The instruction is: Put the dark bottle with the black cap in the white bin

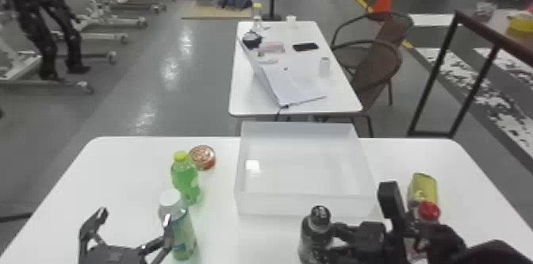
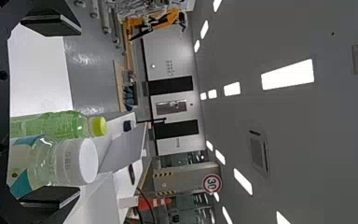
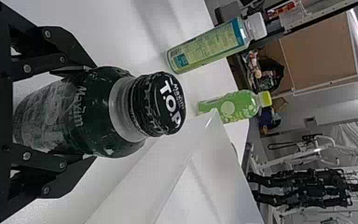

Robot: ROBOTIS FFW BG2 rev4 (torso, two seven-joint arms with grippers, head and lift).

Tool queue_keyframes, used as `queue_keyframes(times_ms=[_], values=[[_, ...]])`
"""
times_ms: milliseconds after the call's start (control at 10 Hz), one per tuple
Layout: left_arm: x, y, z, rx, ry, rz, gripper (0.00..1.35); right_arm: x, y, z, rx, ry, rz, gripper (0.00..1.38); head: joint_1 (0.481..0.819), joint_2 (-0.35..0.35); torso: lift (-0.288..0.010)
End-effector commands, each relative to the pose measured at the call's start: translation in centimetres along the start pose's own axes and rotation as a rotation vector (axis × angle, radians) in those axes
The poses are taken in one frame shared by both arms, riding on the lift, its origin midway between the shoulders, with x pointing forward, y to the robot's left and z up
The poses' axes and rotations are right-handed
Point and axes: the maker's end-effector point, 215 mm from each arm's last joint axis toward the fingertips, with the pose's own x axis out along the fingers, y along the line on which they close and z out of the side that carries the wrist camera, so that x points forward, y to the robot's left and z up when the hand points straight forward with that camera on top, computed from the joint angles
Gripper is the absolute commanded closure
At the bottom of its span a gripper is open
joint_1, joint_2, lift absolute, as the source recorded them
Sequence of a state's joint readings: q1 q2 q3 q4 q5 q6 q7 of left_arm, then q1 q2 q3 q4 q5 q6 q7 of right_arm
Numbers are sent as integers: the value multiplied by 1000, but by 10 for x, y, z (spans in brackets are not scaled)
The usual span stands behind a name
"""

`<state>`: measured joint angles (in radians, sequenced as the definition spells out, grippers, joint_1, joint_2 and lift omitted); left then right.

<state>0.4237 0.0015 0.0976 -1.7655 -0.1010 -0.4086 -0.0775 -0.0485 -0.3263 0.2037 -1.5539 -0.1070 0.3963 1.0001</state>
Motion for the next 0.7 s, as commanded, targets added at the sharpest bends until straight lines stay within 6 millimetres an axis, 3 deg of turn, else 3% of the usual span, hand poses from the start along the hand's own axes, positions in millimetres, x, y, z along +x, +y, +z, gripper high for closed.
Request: queue_keyframes(times_ms=[0,300,600], values=[[0,3,0,7,-1,3,101,-1,4,16,-4,-19,3,1171,549,0,-100],[2,-3,-1,1,4,-5,101,-9,-3,60,-50,-87,-38,1167,549,0,-100],[4,-8,-1,-9,5,-13,101,-17,-23,94,-113,-132,-83,1167,549,0,-100]])
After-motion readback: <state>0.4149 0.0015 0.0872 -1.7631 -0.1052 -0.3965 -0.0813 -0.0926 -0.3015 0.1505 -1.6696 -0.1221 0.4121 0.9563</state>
